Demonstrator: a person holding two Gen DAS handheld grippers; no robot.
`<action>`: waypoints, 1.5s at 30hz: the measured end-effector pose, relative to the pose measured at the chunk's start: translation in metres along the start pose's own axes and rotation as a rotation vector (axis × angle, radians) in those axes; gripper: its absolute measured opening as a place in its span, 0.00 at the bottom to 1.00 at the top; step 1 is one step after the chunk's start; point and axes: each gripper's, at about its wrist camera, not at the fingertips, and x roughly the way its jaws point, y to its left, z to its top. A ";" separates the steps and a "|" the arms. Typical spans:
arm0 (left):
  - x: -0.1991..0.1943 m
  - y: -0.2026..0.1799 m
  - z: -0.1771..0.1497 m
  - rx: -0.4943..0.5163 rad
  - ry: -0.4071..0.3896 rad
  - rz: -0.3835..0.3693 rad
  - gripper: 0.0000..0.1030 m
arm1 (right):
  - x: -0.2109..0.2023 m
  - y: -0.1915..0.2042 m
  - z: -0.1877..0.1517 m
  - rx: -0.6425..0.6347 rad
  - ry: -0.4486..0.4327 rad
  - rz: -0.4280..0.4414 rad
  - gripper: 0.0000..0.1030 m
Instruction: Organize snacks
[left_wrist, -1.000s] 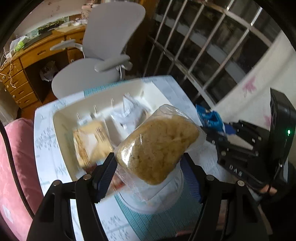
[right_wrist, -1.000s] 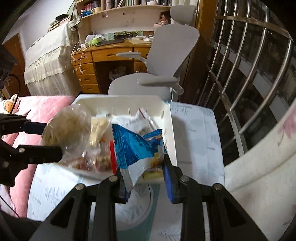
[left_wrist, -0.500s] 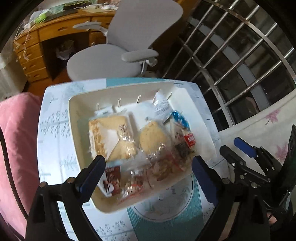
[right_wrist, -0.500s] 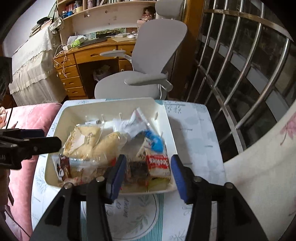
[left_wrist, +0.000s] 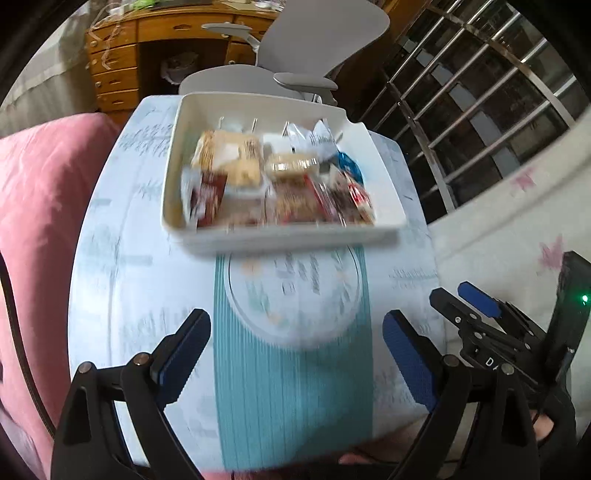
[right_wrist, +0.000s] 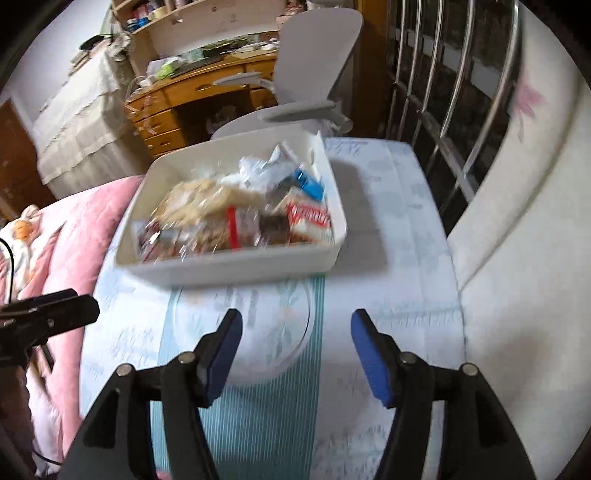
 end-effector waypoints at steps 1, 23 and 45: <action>-0.006 -0.002 -0.012 -0.006 -0.006 0.011 0.91 | -0.005 -0.002 -0.007 -0.008 0.002 0.016 0.64; -0.155 -0.050 -0.070 0.120 -0.277 0.198 0.93 | -0.147 0.033 -0.045 0.037 -0.081 0.157 0.73; -0.134 -0.063 -0.102 0.072 -0.290 0.369 1.00 | -0.155 0.027 -0.085 0.035 -0.111 0.014 1.00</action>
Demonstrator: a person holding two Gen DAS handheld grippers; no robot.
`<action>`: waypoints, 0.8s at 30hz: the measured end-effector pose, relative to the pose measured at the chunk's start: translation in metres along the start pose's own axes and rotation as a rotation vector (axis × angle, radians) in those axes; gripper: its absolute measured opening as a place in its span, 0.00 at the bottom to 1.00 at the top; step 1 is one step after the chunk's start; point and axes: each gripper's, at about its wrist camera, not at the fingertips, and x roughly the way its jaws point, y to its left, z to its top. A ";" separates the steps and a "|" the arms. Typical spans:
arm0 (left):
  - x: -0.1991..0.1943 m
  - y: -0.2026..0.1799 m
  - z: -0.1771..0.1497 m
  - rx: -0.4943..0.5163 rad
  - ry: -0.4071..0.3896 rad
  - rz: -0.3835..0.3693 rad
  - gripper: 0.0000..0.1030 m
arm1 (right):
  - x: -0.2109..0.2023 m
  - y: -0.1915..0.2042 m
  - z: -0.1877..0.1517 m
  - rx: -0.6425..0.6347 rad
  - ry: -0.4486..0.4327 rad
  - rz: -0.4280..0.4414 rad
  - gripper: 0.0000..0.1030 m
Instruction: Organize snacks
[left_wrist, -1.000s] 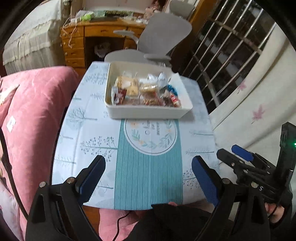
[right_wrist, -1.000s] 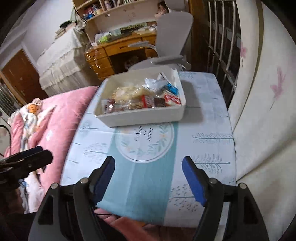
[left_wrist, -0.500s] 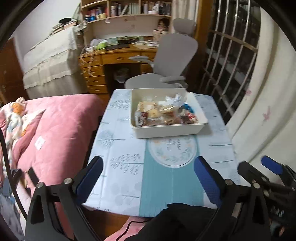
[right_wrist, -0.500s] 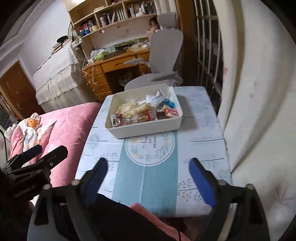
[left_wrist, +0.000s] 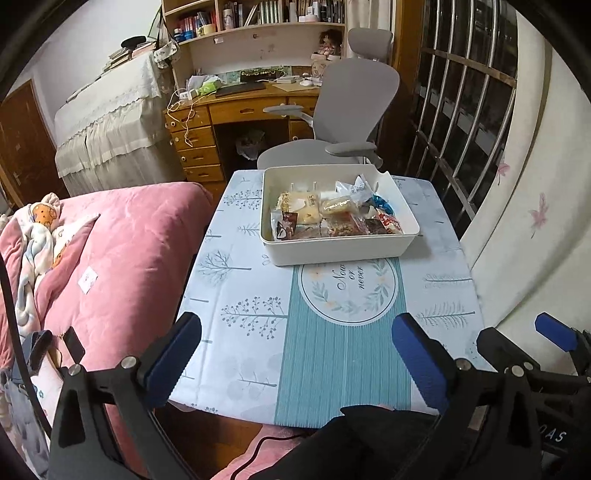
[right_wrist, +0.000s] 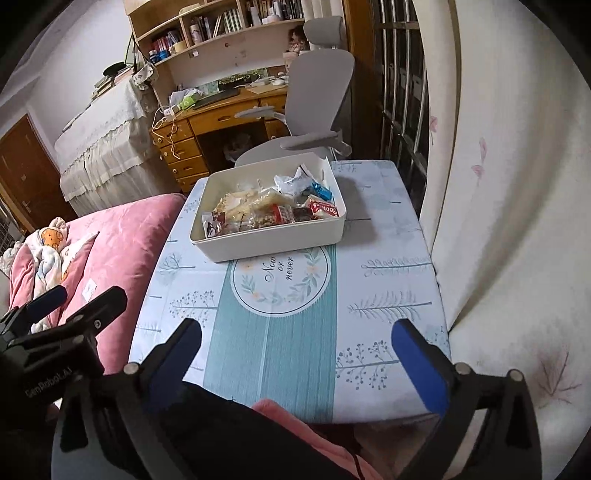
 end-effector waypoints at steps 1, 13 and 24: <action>0.001 -0.001 0.000 -0.003 0.004 0.002 1.00 | 0.002 -0.001 0.000 -0.002 0.007 -0.004 1.00; 0.014 -0.007 0.002 -0.038 0.046 0.047 1.00 | 0.023 -0.009 0.014 -0.036 0.070 0.008 1.00; 0.025 -0.014 0.011 -0.038 0.062 0.067 1.00 | 0.037 -0.014 0.024 -0.048 0.094 0.022 1.00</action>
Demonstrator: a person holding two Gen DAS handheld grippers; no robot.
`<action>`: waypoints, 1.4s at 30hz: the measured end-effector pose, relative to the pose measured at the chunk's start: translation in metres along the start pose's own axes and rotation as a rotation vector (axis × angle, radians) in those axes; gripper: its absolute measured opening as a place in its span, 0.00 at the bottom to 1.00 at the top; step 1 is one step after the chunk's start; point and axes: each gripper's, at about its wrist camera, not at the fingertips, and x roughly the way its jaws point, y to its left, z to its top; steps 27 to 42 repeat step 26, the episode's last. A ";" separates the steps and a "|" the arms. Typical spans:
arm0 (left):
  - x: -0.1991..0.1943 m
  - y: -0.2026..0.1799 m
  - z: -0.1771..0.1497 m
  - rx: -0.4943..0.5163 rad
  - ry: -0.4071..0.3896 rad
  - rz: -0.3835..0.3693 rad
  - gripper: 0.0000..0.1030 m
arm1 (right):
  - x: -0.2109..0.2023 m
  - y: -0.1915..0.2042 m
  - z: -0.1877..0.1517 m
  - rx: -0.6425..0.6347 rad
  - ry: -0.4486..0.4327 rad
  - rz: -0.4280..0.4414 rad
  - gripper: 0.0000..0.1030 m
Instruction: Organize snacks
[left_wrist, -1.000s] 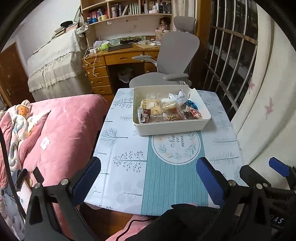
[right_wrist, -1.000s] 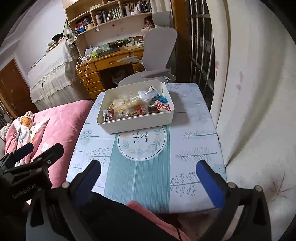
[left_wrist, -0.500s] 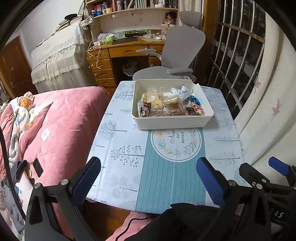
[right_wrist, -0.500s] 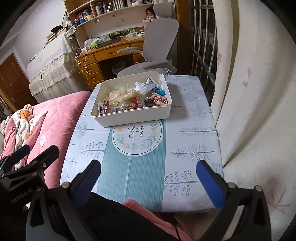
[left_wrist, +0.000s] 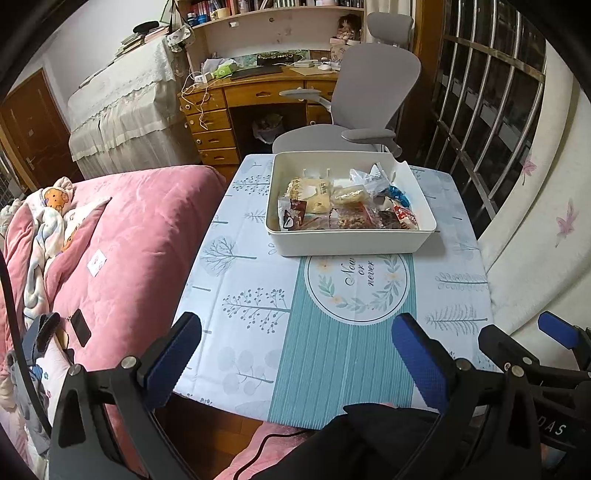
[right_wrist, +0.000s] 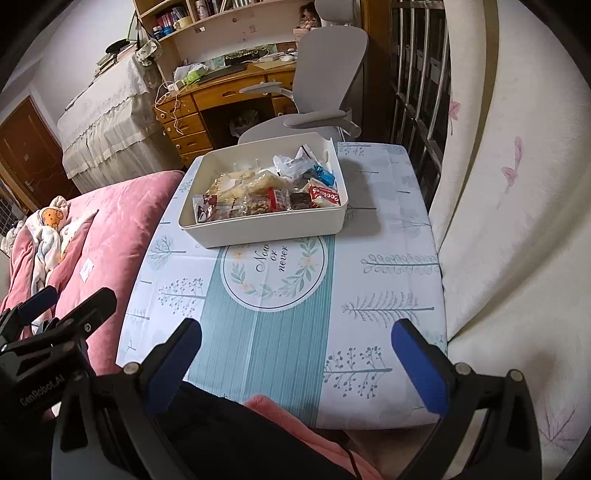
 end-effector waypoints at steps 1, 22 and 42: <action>0.001 -0.001 0.001 0.002 0.001 0.001 1.00 | 0.002 -0.002 0.002 0.001 0.001 0.002 1.00; 0.032 -0.029 0.026 0.041 0.051 0.006 0.99 | 0.031 -0.030 0.022 0.043 0.048 0.008 1.00; 0.036 -0.031 0.027 0.047 0.067 0.007 1.00 | 0.035 -0.032 0.022 0.051 0.064 0.006 1.00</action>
